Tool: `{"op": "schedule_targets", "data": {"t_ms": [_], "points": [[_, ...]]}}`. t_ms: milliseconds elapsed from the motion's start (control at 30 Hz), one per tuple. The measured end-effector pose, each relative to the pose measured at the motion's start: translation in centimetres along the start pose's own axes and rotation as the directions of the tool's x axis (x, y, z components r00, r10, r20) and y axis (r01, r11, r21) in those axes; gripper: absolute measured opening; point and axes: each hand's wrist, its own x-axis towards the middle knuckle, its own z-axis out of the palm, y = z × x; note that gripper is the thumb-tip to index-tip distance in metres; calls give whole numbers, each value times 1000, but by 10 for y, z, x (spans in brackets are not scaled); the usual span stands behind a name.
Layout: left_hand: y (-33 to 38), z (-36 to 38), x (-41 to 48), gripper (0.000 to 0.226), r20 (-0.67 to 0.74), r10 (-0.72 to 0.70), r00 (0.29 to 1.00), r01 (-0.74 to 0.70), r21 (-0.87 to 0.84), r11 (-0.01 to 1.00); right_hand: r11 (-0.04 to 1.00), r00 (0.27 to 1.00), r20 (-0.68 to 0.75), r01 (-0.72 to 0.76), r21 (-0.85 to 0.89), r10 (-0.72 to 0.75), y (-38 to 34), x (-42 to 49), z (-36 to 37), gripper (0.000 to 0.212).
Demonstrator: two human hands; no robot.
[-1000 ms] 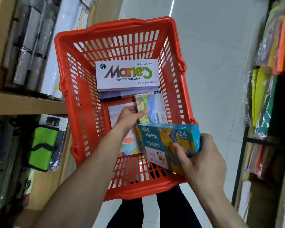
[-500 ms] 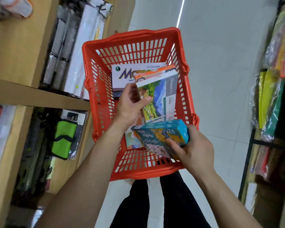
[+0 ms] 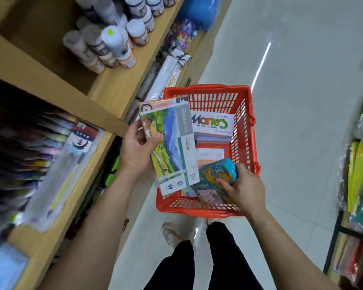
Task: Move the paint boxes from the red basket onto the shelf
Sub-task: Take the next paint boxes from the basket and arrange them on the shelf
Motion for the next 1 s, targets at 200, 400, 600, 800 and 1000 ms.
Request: {"op": "schedule_targets", "data": {"t_ms": [200,400,600,800,1000], "points": [[5,-45,-48,38,-122,-60,991,54,-55,997,993,993,80,92,-76,-86,-27,19,-23,47],[17,-72,-86,40,-178,-69,982,54,-88,995,976,980,100,181,-121,-170,-56,28,-52,49],[77,-108,-144,40,-240,-8,971,-22,-120,993,879,874,171,471,-75,-454,-136,48,-147,53],[139,-166,-221,33,-396,121,910,-184,-126,975,695,682,178,719,11,-709,-256,37,-249,78],[176,-262,-312,39,-680,238,693,-318,7,948,550,527,159,804,224,-835,-365,-22,-290,74]]}}
